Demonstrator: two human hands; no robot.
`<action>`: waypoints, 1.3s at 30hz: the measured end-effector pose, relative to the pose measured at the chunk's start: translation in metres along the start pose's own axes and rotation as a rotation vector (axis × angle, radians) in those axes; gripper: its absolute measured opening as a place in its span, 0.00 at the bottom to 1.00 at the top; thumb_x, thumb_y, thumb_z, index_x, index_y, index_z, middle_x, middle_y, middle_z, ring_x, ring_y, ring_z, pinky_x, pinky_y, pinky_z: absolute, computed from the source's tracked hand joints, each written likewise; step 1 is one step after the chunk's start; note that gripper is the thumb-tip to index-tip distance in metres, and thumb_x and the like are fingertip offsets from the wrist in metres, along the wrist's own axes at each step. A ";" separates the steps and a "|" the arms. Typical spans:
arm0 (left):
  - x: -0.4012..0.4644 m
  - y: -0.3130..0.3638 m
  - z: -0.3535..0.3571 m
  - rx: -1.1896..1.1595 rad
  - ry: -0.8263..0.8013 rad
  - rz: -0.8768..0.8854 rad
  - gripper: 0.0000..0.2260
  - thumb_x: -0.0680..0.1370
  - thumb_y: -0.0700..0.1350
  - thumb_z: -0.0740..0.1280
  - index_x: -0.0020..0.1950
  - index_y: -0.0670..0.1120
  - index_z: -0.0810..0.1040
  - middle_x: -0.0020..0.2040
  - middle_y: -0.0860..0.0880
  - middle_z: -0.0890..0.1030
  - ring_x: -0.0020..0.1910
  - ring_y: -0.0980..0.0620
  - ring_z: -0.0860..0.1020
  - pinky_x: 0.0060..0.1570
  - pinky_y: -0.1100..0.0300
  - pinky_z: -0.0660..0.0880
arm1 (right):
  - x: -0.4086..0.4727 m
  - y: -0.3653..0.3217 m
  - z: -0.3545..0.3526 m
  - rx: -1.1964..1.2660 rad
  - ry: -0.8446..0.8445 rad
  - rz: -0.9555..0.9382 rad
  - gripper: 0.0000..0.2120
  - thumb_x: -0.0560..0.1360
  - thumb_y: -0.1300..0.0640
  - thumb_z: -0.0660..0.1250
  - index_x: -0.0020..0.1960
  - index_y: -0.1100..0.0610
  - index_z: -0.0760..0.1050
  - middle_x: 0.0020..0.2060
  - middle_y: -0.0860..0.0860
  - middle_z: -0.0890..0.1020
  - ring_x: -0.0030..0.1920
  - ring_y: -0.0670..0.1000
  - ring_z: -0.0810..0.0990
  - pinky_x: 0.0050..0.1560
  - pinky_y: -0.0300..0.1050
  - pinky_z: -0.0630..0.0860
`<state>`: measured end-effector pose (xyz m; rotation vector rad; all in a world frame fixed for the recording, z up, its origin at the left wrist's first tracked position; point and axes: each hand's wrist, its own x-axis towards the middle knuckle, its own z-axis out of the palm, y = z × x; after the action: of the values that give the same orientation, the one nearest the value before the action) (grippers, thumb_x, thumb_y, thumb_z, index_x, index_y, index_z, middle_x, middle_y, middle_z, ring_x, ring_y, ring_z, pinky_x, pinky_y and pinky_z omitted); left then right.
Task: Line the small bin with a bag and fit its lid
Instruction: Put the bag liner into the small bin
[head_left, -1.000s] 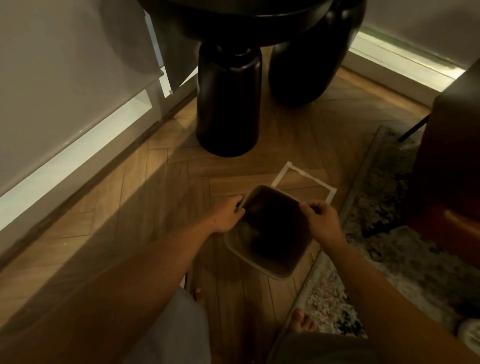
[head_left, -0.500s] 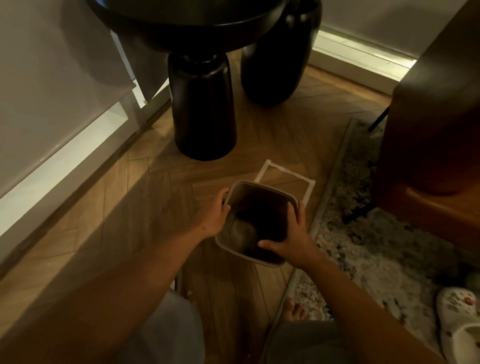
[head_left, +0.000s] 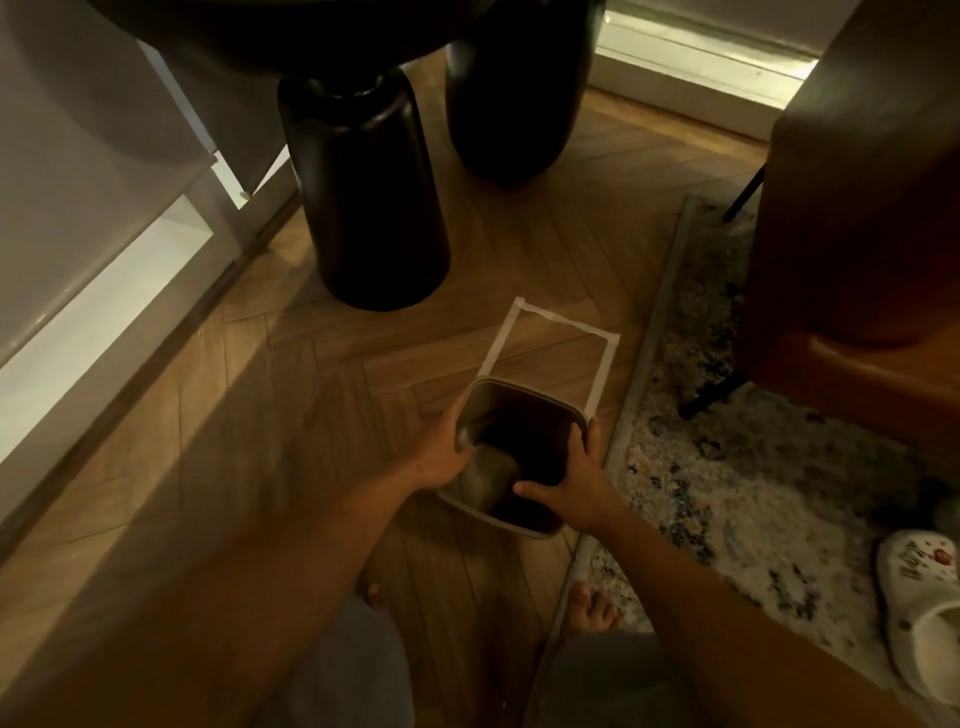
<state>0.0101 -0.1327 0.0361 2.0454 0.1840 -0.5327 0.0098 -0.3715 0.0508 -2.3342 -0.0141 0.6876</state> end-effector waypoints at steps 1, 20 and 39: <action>0.003 0.002 0.001 0.002 -0.010 -0.002 0.38 0.78 0.39 0.68 0.81 0.55 0.50 0.77 0.46 0.66 0.74 0.45 0.67 0.67 0.51 0.69 | 0.003 0.003 -0.003 0.020 -0.006 0.000 0.63 0.65 0.38 0.80 0.83 0.53 0.42 0.80 0.50 0.32 0.81 0.55 0.45 0.76 0.52 0.59; 0.005 -0.001 -0.004 0.461 -0.333 -0.057 0.72 0.58 0.54 0.84 0.71 0.65 0.22 0.82 0.44 0.51 0.79 0.40 0.56 0.74 0.40 0.61 | -0.018 0.032 0.002 -0.144 -0.110 -0.022 0.75 0.60 0.45 0.84 0.79 0.54 0.25 0.76 0.49 0.23 0.81 0.59 0.50 0.73 0.55 0.67; -0.012 -0.006 -0.051 0.202 0.018 -0.164 0.40 0.77 0.57 0.70 0.81 0.46 0.53 0.79 0.43 0.62 0.76 0.42 0.63 0.71 0.52 0.64 | -0.018 -0.060 -0.031 -0.194 0.141 -0.092 0.49 0.72 0.34 0.72 0.82 0.54 0.52 0.82 0.53 0.37 0.81 0.61 0.51 0.75 0.58 0.65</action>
<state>0.0119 -0.0849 0.0585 2.2440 0.3222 -0.6572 0.0193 -0.3482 0.1164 -2.5454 -0.1287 0.4939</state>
